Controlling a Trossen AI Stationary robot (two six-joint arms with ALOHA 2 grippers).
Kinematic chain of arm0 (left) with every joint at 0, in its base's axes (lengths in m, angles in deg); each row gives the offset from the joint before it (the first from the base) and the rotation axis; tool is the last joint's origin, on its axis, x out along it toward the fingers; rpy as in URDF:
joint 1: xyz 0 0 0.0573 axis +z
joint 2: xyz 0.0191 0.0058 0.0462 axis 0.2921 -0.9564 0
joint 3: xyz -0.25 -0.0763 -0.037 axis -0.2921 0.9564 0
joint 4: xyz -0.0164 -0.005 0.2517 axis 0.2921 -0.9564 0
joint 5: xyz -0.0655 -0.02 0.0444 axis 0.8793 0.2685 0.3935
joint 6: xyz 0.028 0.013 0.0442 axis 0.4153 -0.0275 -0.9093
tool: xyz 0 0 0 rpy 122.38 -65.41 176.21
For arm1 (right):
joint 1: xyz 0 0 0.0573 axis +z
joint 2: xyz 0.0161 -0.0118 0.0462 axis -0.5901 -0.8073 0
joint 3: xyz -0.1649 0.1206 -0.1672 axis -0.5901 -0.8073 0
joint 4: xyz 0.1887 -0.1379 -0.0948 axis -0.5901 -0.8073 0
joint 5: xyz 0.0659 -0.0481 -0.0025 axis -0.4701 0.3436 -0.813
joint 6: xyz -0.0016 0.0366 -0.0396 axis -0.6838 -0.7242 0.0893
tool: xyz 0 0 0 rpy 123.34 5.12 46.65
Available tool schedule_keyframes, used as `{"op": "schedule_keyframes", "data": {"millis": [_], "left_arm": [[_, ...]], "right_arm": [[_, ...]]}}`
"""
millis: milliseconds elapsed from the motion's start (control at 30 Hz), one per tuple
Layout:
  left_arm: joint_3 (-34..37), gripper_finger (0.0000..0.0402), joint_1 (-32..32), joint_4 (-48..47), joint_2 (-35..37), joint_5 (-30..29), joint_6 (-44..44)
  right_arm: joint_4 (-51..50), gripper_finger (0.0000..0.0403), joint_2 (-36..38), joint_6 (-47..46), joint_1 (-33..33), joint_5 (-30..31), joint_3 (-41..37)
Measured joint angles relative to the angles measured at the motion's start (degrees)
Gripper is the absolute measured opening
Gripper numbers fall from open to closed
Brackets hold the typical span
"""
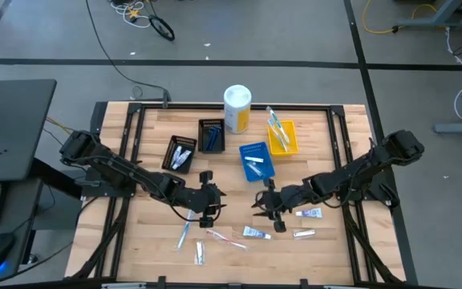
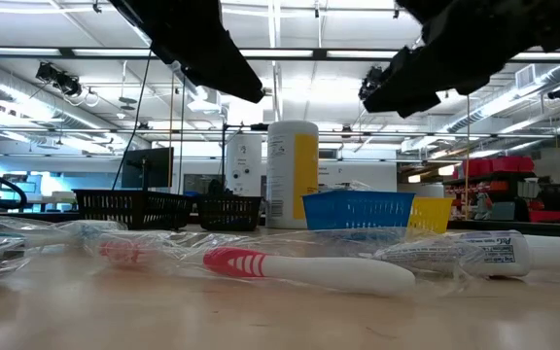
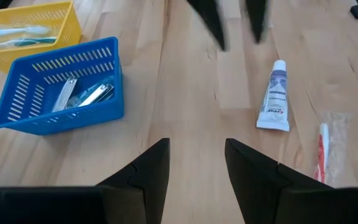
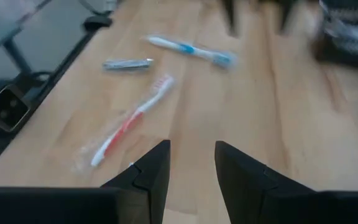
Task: Pick & Place Travel size toiletries
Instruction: Put the white toothpaste into the left black bin
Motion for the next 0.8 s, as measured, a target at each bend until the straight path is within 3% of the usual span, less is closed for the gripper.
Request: {"op": "schedule_keyframes", "data": {"millis": [267,500,600,800], "left_arm": [[0.00,0.0164,-0.02,-0.46,0.00,0.28,1.66],[0.00,0.0164,-0.01,0.54,0.00,0.01,2.23],[0.00,0.0164,-0.02,1.29,0.00,-0.01,2.70],[0.00,0.0164,0.68,3.98,0.00,-0.06,4.45]], "right_arm": [[13.06,0.0132,-3.70,14.21,3.07,0.30,0.00],[17.15,0.0132,-3.70,15.30,1.33,12.35,0.00],[13.83,0.0132,-3.73,10.16,0.40,11.74,0.00],[4.72,0.0140,-3.78,-3.50,-0.60,2.32,0.00]]}}
